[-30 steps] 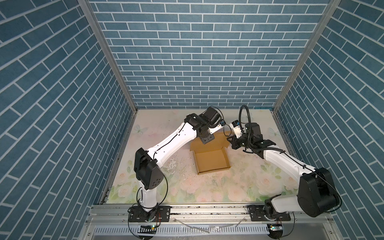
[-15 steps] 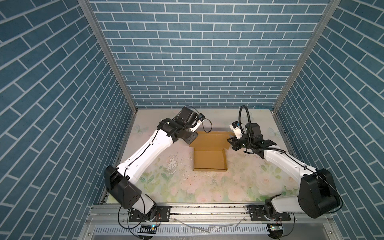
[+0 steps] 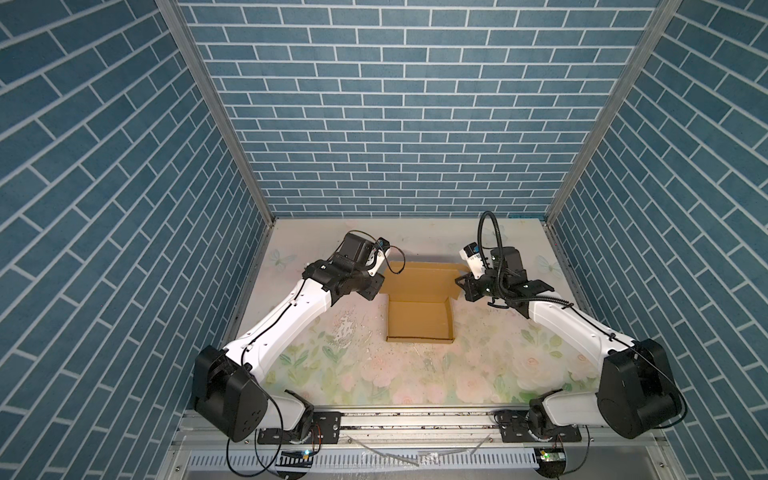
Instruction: Fold the paper box
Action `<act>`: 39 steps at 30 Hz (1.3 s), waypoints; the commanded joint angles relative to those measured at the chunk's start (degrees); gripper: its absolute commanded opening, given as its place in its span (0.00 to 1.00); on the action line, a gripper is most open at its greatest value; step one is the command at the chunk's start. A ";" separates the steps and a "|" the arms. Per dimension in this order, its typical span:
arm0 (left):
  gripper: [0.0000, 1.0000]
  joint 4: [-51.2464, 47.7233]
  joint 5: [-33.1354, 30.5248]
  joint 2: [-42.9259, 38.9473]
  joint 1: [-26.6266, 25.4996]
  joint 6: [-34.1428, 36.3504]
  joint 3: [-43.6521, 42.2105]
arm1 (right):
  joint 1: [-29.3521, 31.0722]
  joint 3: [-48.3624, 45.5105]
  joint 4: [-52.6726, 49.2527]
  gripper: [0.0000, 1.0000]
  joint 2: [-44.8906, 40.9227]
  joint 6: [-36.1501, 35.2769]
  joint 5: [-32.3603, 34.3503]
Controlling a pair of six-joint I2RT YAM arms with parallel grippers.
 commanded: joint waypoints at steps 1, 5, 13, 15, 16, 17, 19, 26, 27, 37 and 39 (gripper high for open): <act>0.45 7.59 3.45 1.09 0.87 -1.84 -1.34 | 0.18 1.20 -0.89 0.01 -1.34 -3.21 -0.18; 0.43 10.69 5.30 3.01 1.10 -2.63 -1.60 | 0.25 1.36 -0.91 0.01 -1.34 -3.21 -0.33; 0.29 10.79 6.75 6.25 1.06 -3.86 -0.82 | 0.23 1.80 -1.11 0.01 -1.60 -2.87 0.32; 0.27 10.45 6.48 5.92 1.10 -3.86 -1.30 | 0.27 2.04 -1.41 0.01 -1.60 -2.70 0.64; 0.26 10.24 6.32 5.76 1.09 -3.93 -1.56 | 0.35 2.10 -1.44 0.01 -1.68 -2.61 1.05; 0.25 10.05 6.21 5.57 1.06 -3.93 -1.73 | 0.54 2.20 -1.50 0.01 -1.64 -2.45 1.75; 0.23 9.87 5.98 5.29 1.05 -4.34 -2.06 | 0.70 2.35 -1.85 0.02 -1.59 -2.37 2.55; 0.09 10.13 7.86 5.48 1.06 -6.01 -2.78 | 2.48 3.40 -4.03 0.03 -1.90 -1.41 6.99; 0.08 10.21 8.20 5.57 1.02 -6.28 -2.81 | 2.93 3.63 -4.33 0.03 -2.02 -1.19 7.62; 0.08 12.00 8.46 5.40 1.01 -8.72 -4.39 | 6.89 4.72 -6.53 0.06 -2.12 2.43 13.98; 0.08 12.06 8.02 5.25 0.97 -9.24 -4.63 | 7.70 5.10 -7.02 0.07 -2.12 3.24 14.79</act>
